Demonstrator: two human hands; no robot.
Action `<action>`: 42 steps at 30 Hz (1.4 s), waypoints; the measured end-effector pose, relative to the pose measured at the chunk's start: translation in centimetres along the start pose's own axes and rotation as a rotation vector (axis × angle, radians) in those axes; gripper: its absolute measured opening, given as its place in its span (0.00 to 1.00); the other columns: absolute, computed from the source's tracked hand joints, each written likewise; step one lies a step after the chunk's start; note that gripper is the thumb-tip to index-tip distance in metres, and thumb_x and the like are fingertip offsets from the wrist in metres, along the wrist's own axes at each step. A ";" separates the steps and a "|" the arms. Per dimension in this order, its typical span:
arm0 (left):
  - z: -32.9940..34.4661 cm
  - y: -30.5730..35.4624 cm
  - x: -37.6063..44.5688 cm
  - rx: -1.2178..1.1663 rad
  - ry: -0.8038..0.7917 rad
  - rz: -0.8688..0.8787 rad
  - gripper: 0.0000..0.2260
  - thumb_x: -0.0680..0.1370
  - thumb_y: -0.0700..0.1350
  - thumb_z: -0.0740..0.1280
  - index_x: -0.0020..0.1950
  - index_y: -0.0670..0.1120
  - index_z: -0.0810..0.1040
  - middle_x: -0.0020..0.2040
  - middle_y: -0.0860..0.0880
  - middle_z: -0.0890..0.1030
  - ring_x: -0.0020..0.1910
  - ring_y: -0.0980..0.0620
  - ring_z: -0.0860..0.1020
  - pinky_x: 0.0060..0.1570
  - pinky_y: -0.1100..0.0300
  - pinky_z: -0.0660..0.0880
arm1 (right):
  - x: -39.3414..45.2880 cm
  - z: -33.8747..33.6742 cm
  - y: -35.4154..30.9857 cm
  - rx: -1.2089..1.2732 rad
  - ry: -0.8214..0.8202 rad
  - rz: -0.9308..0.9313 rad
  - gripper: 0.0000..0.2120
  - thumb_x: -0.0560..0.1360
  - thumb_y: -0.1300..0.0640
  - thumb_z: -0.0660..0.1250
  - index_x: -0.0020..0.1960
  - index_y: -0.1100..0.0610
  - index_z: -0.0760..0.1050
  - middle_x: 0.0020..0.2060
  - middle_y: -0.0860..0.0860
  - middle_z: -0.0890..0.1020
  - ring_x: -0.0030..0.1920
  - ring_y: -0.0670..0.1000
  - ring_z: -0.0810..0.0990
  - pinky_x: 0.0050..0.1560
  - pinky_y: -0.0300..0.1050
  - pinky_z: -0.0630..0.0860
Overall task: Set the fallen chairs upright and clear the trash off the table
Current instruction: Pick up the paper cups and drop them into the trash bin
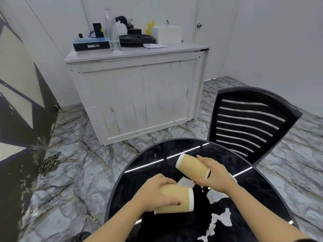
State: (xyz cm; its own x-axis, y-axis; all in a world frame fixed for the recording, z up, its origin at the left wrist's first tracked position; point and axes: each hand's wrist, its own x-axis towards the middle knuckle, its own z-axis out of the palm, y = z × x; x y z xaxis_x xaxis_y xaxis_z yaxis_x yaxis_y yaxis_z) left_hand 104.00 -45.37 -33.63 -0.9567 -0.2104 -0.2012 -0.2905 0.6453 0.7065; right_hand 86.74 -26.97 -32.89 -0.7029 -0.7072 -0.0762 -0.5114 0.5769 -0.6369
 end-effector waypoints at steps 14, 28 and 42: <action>-9.5 -4.2 -11.0 0.054 0.357 -0.070 0.28 0.61 0.64 0.74 0.59 0.60 0.75 0.53 0.60 0.72 0.49 0.66 0.69 0.46 0.76 0.64 | 0.8 3.2 -14.6 -0.011 -0.026 -0.328 0.42 0.63 0.47 0.75 0.72 0.48 0.60 0.68 0.49 0.69 0.65 0.50 0.67 0.64 0.44 0.63; -9.5 -16.7 -31.3 0.142 0.447 -0.499 0.28 0.64 0.63 0.72 0.62 0.58 0.73 0.53 0.57 0.69 0.54 0.57 0.69 0.52 0.62 0.66 | -3.2 23.1 -27.1 -0.034 -0.332 -0.515 0.45 0.61 0.44 0.75 0.72 0.51 0.59 0.67 0.51 0.70 0.65 0.51 0.67 0.59 0.40 0.62; 5.4 -28.5 -35.0 -0.055 0.492 -0.744 0.29 0.62 0.65 0.70 0.62 0.60 0.72 0.54 0.57 0.69 0.58 0.56 0.70 0.55 0.59 0.70 | -13.4 40.5 -16.3 0.019 -0.368 -0.138 0.45 0.61 0.48 0.75 0.72 0.58 0.60 0.65 0.56 0.72 0.63 0.55 0.70 0.61 0.46 0.68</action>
State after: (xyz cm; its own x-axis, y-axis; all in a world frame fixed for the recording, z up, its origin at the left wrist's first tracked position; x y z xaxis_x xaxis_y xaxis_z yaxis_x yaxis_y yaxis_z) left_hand 145.68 -52.47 -50.40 -0.4013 -0.8598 -0.3157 -0.8194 0.1829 0.5432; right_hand 124.52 -43.48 -52.54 -0.4021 -0.8789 -0.2566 -0.5772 0.4609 -0.6741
